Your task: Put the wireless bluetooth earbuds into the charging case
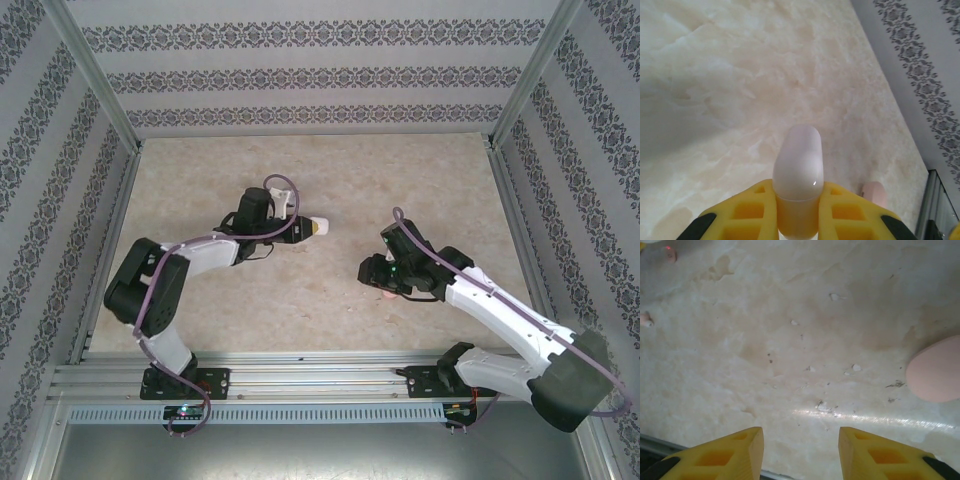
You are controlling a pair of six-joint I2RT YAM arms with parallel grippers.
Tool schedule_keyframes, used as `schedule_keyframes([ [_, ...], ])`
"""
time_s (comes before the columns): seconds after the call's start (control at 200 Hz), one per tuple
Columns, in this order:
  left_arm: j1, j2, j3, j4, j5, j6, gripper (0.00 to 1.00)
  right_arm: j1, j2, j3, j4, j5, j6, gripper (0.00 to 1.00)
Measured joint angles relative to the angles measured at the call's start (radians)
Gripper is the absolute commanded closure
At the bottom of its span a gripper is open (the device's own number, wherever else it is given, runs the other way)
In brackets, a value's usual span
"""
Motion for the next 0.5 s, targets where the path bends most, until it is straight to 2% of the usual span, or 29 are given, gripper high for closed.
schedule_keyframes([
  [0.255,0.0,0.2,0.167,-0.043,-0.014,-0.001,1.0,-0.079,-0.003,-0.038,0.007,-0.003,-0.027,0.56],
  [0.5,0.0,0.28,0.312,-0.149,-0.061,0.035,1.0,-0.156,-0.072,-0.081,0.0,-0.029,-0.044,0.55],
])
